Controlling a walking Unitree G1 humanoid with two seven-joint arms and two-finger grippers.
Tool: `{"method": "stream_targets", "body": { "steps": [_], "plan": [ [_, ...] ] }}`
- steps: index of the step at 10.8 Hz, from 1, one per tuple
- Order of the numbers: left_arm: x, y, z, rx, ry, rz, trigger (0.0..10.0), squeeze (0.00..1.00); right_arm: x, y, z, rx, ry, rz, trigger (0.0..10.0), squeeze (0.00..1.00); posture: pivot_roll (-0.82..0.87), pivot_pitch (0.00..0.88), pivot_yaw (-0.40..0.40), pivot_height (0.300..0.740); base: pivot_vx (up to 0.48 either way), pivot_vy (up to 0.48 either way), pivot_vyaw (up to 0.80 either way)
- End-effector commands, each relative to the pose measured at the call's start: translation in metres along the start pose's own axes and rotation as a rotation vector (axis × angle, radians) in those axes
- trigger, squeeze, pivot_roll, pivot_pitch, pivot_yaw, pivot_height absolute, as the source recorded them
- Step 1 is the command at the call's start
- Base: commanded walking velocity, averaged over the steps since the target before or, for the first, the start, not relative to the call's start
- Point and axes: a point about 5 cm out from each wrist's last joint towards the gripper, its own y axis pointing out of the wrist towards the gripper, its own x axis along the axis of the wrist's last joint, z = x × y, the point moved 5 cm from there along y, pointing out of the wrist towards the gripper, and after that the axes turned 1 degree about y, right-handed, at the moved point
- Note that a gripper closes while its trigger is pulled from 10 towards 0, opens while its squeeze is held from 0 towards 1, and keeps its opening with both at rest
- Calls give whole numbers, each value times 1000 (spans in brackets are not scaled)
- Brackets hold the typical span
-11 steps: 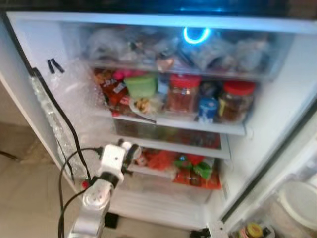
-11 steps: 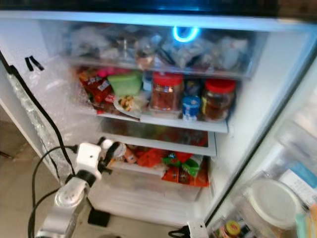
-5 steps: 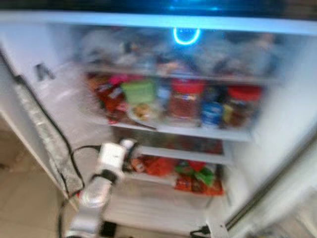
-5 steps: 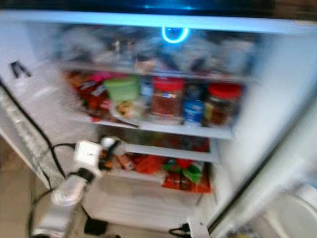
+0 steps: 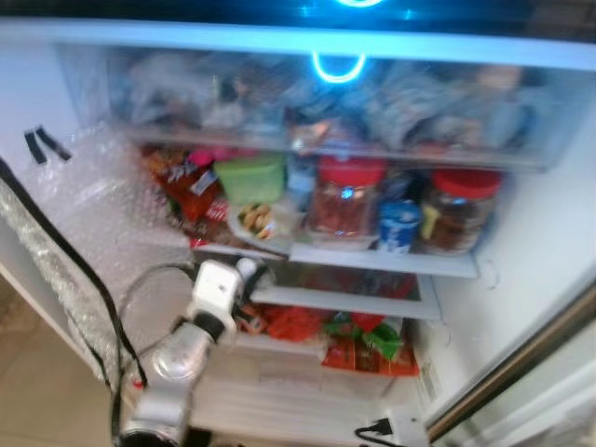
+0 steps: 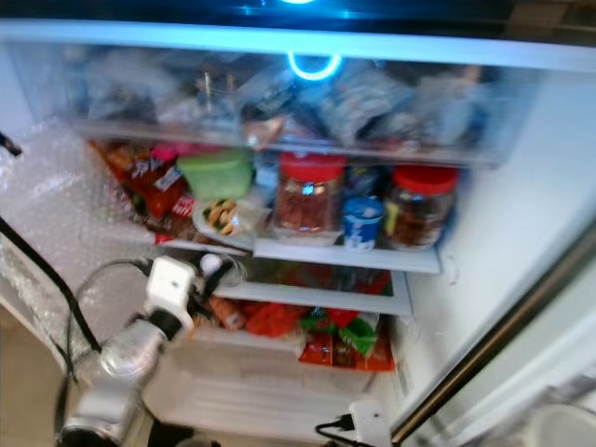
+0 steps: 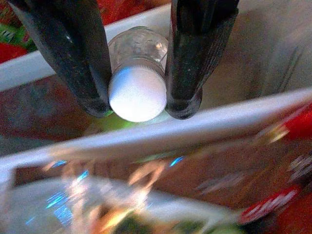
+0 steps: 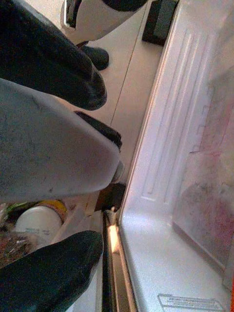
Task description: Restocking fridge
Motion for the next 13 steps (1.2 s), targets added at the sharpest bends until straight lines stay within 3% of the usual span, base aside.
{"method": "stream_targets", "body": {
  "steps": [1, 3, 5, 6, 9, 10, 12, 13],
  "plan": [
    [5, 5, 2, -6, 9, -30, 10000, 0, -8, -1, -1, -3, 9, 25, 10000, 0, 36, 0, -46, 663, 0, 0, 0],
    [2, 14, -7, -133, 132, -13, 10000, 0, -7, -1, -2, -5, 0, 19, 10000, 0, 26, 0, -53, 663, 0, 0, 0],
    [-6, 15, -7, -216, 280, 20, 10000, 0, -6, -1, -3, -9, -1, 15, 10000, 0, 14, 0, -51, 663, 0, 0, 0],
    [-18, 12, -11, -330, 475, 59, 10000, 0, -6, -1, -3, -14, 3, 11, 10000, 0, 2, 0, -45, 663, 0, 0, 0],
    [-34, 11, -7, -487, 807, 101, 10000, 0, -5, -2, -3, -21, 13, -2, 10000, 0, -12, 0, -33, 663, 0, 0, 0],
    [-35, 12, -4, -495, 856, 100, 10000, 0, -5, -2, -3, -22, 17, -5, 10000, 0, -16, 0, -29, 663, 0, 0, 0],
    [-45, 16, 11, -488, 1075, 139, 10000, 0, -6, -2, -3, -27, 29, -9, 10000, 0, -21, 0, -21, 663, 0, 0, 0],
    [-50, 17, 19, -464, 1144, 164, 10000, 0, -6, -2, -2, -27, 33, -11, 10000, 0, -20, 0, -18, 663, 0, 0, 0]
  ]
}}
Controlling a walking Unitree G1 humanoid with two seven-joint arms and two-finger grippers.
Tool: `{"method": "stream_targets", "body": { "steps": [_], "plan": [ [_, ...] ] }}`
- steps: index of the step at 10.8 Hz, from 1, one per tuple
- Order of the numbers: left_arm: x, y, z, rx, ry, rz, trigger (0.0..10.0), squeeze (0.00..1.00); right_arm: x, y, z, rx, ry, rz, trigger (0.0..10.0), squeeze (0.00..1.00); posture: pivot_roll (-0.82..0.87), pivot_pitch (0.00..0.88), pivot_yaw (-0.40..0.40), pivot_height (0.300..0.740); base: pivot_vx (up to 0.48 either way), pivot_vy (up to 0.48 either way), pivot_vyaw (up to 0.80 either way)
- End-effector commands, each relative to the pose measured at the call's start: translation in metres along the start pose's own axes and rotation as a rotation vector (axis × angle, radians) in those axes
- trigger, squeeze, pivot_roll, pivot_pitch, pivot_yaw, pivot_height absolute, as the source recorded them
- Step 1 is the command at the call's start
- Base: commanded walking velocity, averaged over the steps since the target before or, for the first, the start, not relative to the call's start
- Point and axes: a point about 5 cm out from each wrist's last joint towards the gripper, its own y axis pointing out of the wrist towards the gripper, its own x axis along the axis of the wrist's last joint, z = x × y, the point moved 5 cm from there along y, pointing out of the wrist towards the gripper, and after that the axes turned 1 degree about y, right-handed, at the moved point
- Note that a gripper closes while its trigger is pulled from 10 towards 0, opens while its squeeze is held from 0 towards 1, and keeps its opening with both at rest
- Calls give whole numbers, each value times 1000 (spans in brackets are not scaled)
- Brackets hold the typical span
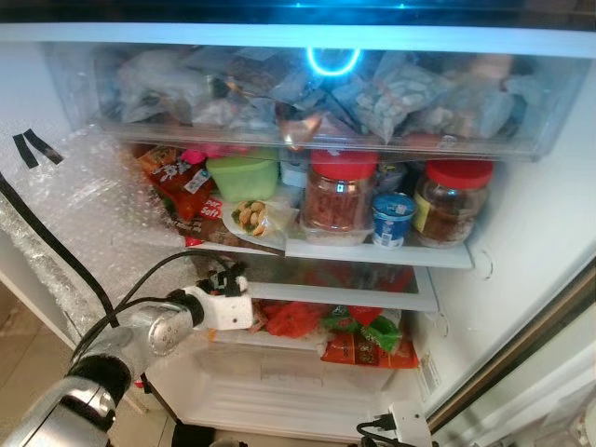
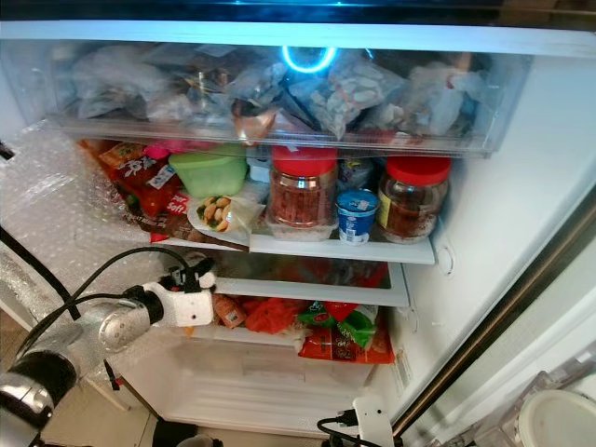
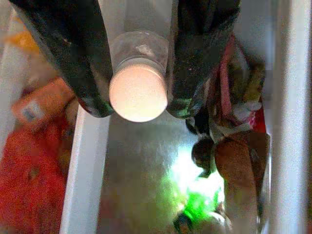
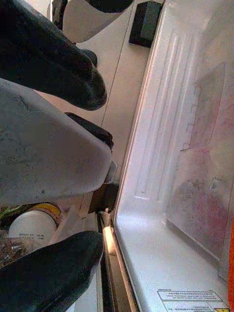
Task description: Restocking fridge
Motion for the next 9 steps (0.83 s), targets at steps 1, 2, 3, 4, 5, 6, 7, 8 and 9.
{"method": "stream_targets", "body": {
  "steps": [1, 2, 3, 4, 5, 6, 7, 8, 9],
  "plan": [
    [-16, -3, 2, 7, 68, 67, 10000, 0, -13, -2, -2, -11, 33, 35, 10000, 0, -20, 0, -15, 663, 0, 0, 0],
    [-20, -3, 0, 20, 87, 88, 10000, 0, -13, -2, -1, -11, 36, 34, 10000, 0, -20, 0, -14, 663, 0, 0, 0],
    [-25, -3, 1, 43, 129, 117, 10000, 0, -13, -3, -1, -11, 38, 32, 10000, 0, -18, 0, -13, 663, 0, 0, 0],
    [-28, -3, 2, 78, 102, 140, 10000, 0, -13, -3, -1, -12, 39, 31, 10000, 0, -18, 0, -13, 663, 0, 0, 0],
    [-34, -3, 11, 146, 97, 183, 10000, 0, -14, -3, -1, -14, 41, 29, 10000, 0, -23, 0, -13, 663, 0, 0, 0],
    [-33, -1, 20, 211, 87, 186, 10000, 0, -14, -3, -1, -18, 44, 27, 10000, 0, -27, 0, -10, 663, 0, 0, 0],
    [-30, 0, 27, 259, 63, 180, 10000, 0, -15, -3, -1, -23, 48, 26, 10000, 0, -33, 0, -7, 663, 0, 0, 0],
    [-27, 2, 31, 286, 54, 168, 10000, 0, -16, -3, -2, -26, 51, 26, 10000, 0, -34, 0, -6, 663, 0, 0, 0],
    [-24, 3, 33, 298, 47, 155, 10000, 0, -16, -3, -2, -28, 51, 26, 10000, 0, -34, 0, -6, 663, 0, 0, 0]
  ]
}}
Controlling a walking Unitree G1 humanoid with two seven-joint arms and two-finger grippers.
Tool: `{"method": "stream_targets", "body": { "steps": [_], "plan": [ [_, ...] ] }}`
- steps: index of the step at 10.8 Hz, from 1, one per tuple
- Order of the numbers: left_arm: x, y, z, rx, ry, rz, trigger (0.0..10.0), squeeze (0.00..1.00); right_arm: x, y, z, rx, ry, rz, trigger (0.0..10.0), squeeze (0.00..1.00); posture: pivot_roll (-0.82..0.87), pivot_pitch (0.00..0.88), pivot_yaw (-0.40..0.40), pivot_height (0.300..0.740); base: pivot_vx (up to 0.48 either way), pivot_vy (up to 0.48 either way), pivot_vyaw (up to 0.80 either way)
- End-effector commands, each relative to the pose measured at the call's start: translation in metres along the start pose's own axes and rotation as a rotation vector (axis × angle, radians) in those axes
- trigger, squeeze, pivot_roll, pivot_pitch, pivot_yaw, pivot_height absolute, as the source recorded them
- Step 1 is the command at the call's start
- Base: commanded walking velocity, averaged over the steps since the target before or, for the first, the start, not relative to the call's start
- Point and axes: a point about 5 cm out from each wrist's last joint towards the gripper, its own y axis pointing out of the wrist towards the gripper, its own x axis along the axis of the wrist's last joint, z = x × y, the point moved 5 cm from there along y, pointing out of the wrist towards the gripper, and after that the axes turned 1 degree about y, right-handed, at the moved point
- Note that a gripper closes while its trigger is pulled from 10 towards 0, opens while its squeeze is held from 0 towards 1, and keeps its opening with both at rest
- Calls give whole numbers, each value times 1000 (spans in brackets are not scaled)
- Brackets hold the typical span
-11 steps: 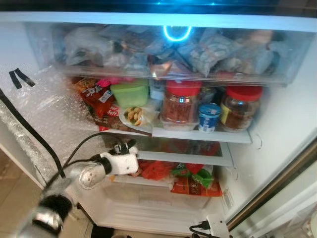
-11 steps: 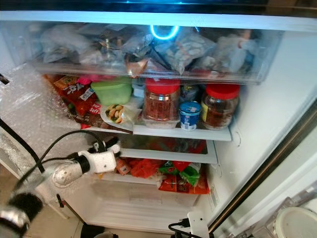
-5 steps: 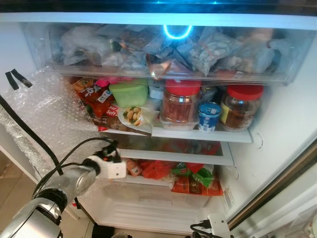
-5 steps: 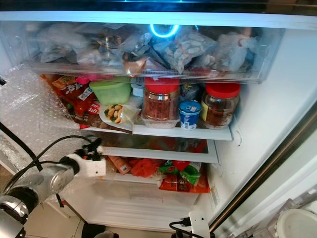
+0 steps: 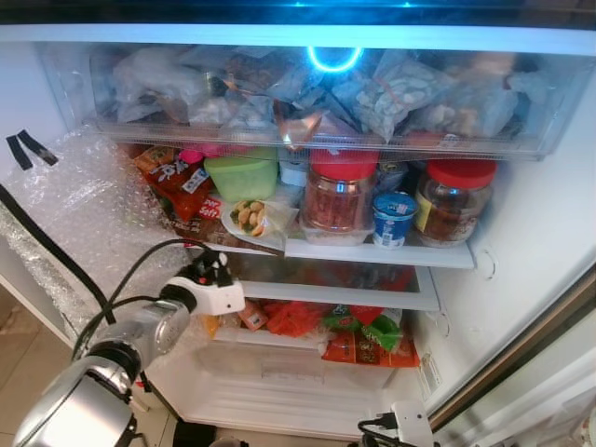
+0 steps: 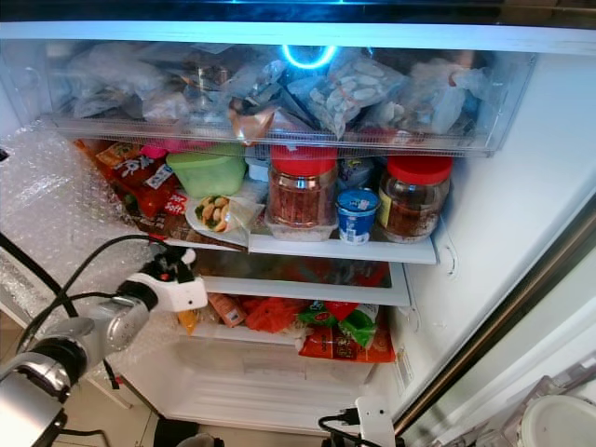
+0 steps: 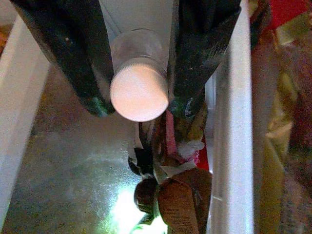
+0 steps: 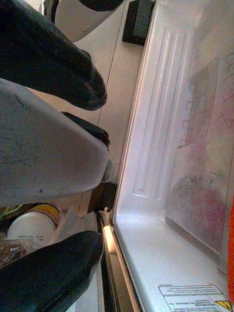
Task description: Restocking fridge
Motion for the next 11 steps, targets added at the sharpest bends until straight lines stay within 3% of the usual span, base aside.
{"method": "stream_targets", "body": {
  "steps": [1, 7, 10, 11],
  "plan": [
    [-3, 3, 13, 44, -20, 9, 10000, 0, -16, -3, -1, -10, 25, 48, 10000, 0, -34, 0, -6, 663, 0, 0, 0],
    [-4, -3, -1, -16, -286, 27, 10000, 0, -17, -3, -1, -10, 28, 50, 10000, 0, -29, 0, -7, 663, 0, 0, 0],
    [-1, -3, -4, -49, -258, 9, 10000, 39, -17, -3, -1, -11, 28, 52, 10000, 0, -29, 0, -8, 663, 0, 0, 0],
    [-2, -4, -5, -55, -255, 10, 10000, 1000, -18, -3, -1, -11, 29, 53, 10000, 0, -30, 0, -7, 663, 0, 0, 0]
  ]
}}
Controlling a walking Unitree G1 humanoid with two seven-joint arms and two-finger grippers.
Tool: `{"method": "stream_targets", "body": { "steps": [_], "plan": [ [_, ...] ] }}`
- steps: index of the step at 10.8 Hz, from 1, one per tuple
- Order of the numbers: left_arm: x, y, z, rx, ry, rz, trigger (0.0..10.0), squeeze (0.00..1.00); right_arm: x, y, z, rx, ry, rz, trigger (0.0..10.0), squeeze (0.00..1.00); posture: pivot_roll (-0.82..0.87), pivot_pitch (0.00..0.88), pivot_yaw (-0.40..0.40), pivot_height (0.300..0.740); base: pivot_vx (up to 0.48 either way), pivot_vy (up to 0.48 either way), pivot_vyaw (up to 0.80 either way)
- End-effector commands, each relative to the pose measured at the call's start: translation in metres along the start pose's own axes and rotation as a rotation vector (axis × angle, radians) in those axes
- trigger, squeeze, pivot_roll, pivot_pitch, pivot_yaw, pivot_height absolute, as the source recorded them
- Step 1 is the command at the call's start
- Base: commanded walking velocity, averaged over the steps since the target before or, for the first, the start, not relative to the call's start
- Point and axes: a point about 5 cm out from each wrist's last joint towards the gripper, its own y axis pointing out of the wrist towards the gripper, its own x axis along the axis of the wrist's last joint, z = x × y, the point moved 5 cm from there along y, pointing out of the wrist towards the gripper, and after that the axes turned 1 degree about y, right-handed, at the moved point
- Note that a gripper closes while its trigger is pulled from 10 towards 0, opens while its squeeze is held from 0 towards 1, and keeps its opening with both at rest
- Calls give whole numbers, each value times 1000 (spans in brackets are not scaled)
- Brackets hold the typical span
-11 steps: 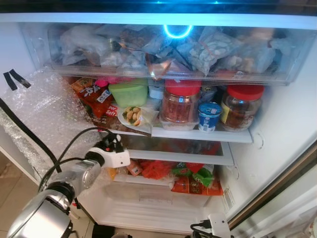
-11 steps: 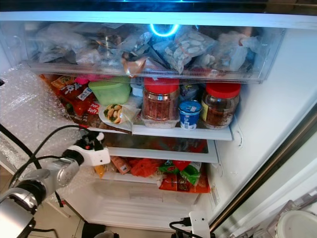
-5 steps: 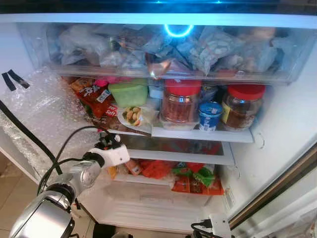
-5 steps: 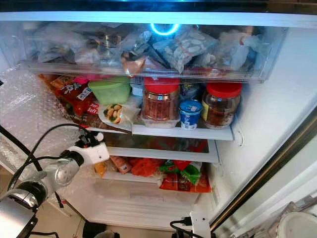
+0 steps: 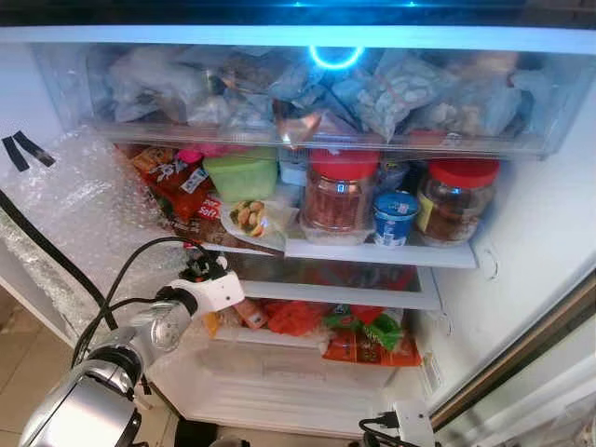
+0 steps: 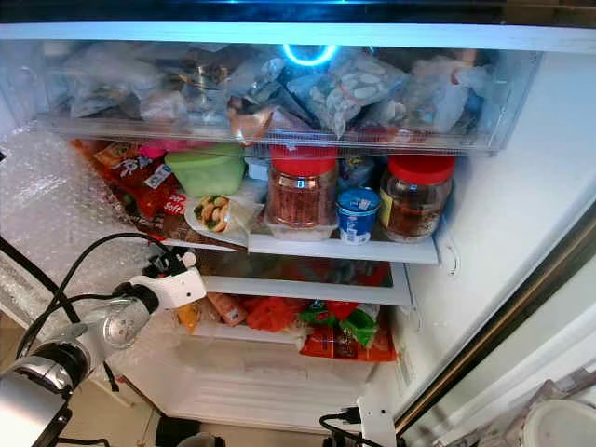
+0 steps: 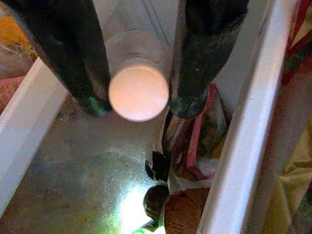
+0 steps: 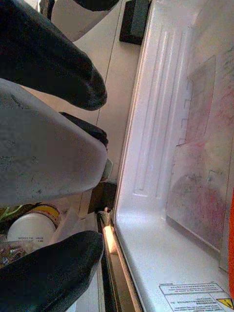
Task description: Restocking fridge
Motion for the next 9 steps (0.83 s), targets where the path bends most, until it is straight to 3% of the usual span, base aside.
{"method": "stream_targets", "body": {
  "steps": [1, 6, 7, 8, 9],
  "plan": [
    [-2, -2, -5, -29, 13, -1, 10000, 1000, -19, -3, 0, -3, 19, 61, 10000, 0, -30, 0, -7, 663, 0, 0, 0],
    [-9, -1, 1, 4, 37, 45, 10000, 1000, -19, -3, 1, 4, 18, 64, 10000, 0, -26, 0, -6, 663, 0, 0, 0],
    [-5, -1, -2, 13, -42, 37, 10000, 600, -20, -3, 1, 6, 18, 68, 10000, 0, -23, 0, -6, 663, 0, 0, 0],
    [-3, -1, -3, 11, -79, 32, 10000, 0, -19, -3, 2, 8, 16, 69, 10000, 0, -23, 0, -6, 663, 0, 0, 0],
    [-1, -1, -4, 9, -150, 28, 10000, 0, -19, -3, 2, 8, 16, 69, 10000, 0, -21, 0, -6, 663, 0, 0, 0]
  ]
}}
